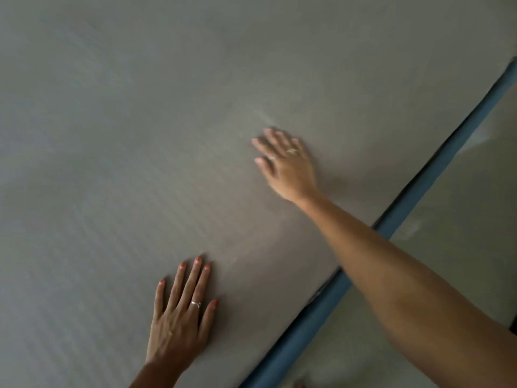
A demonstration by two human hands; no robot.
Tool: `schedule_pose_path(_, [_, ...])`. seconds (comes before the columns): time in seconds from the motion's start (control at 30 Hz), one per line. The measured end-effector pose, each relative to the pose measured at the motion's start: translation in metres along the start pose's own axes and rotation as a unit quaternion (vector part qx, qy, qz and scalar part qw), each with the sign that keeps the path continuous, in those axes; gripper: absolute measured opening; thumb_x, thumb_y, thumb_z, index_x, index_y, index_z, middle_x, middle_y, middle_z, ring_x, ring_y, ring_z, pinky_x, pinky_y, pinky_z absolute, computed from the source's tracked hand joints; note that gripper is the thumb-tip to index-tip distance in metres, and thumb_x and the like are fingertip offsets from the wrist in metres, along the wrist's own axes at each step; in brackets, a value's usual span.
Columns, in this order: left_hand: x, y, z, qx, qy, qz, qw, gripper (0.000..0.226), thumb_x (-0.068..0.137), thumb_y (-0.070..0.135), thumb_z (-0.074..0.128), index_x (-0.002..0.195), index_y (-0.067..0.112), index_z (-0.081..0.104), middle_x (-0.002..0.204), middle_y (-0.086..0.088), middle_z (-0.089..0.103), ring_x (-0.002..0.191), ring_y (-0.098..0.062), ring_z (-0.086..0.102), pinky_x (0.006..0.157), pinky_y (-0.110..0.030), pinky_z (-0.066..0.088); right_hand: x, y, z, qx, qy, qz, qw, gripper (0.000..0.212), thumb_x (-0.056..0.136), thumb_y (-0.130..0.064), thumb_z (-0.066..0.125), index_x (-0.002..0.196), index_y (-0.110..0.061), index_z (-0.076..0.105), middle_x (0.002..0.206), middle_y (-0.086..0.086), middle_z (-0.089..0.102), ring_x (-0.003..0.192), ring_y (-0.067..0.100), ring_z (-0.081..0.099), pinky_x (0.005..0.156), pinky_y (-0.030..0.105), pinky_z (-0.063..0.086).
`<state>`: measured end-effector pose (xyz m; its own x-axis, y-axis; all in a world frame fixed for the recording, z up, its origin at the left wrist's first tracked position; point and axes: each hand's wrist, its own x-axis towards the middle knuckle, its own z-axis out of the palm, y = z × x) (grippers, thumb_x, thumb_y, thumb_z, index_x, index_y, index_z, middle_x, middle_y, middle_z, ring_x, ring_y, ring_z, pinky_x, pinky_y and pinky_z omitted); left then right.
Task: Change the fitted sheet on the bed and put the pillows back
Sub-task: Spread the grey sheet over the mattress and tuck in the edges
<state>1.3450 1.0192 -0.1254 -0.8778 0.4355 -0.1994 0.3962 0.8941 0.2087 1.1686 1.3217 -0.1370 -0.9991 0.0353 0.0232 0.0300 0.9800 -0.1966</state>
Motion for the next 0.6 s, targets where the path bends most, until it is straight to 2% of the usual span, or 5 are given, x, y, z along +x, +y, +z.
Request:
schedule_pose_path(0.13, [0.005, 0.013, -0.006, -0.008, -0.033, -0.043, 0.999, 0.064, 0.098, 0.055, 0.014, 0.149, 0.021, 0.033, 0.158, 0.003, 0.025, 0.147, -0.022, 0.016, 0.113, -0.05, 0.017, -0.057, 0.106, -0.037, -0.029, 0.024, 0.21, 0.977, 0.053, 0.1, -0.048, 0.027, 0.147, -0.027, 0.035, 0.156, 0.002, 0.029, 0.143, 0.021, 0.027, 0.115, 0.044, 0.016])
schedule_pose_path(0.27, [0.026, 0.046, -0.01, -0.066, -0.022, -0.121, 0.99, 0.06, 0.097, 0.058, 0.01, 0.15, 0.032, 0.021, 0.16, 0.014, 0.012, 0.148, -0.011, 0.004, 0.116, -0.041, 0.009, -0.07, 0.132, -0.054, 0.051, 0.023, 0.469, 0.882, 0.072, 0.097, -0.055, 0.025, 0.154, -0.015, 0.006, 0.16, 0.016, -0.004, 0.148, 0.027, -0.004, 0.113, 0.058, -0.004])
schedule_pose_path(0.33, [0.062, 0.066, -0.012, -0.086, 0.002, -0.128, 0.988, 0.059, 0.098, 0.058, 0.008, 0.15, 0.034, 0.018, 0.16, 0.017, 0.006, 0.148, -0.007, 0.002, 0.115, -0.039, 0.009, -0.037, 0.122, -0.053, 0.038, 0.054, 0.421, 0.905, 0.076, 0.095, -0.055, 0.029, 0.153, -0.008, 0.014, 0.158, 0.022, 0.005, 0.147, 0.032, 0.003, 0.113, 0.058, 0.003])
schedule_pose_path(0.43, [0.147, 0.102, -0.022, -0.093, 0.051, -0.097, 0.99, 0.059, 0.1, 0.054, 0.012, 0.153, 0.029, 0.015, 0.161, 0.01, 0.009, 0.148, -0.012, 0.005, 0.115, -0.043, 0.01, 0.048, 0.089, -0.04, 0.045, 0.058, 0.209, 0.975, 0.066, 0.093, -0.053, 0.036, 0.147, -0.014, 0.036, 0.155, 0.014, 0.027, 0.145, 0.027, 0.021, 0.113, 0.053, 0.015])
schedule_pose_path(0.6, [0.292, 0.172, -0.033, -0.105, 0.106, -0.12, 0.981, 0.064, 0.096, 0.047, 0.018, 0.153, 0.019, 0.018, 0.16, 0.004, 0.009, 0.147, -0.018, 0.005, 0.116, -0.043, 0.01, 0.141, 0.107, -0.033, 0.015, -0.068, -0.059, 0.996, 0.052, 0.1, -0.047, 0.029, 0.15, -0.034, 0.023, 0.16, -0.003, 0.013, 0.147, 0.014, 0.011, 0.117, 0.042, 0.001])
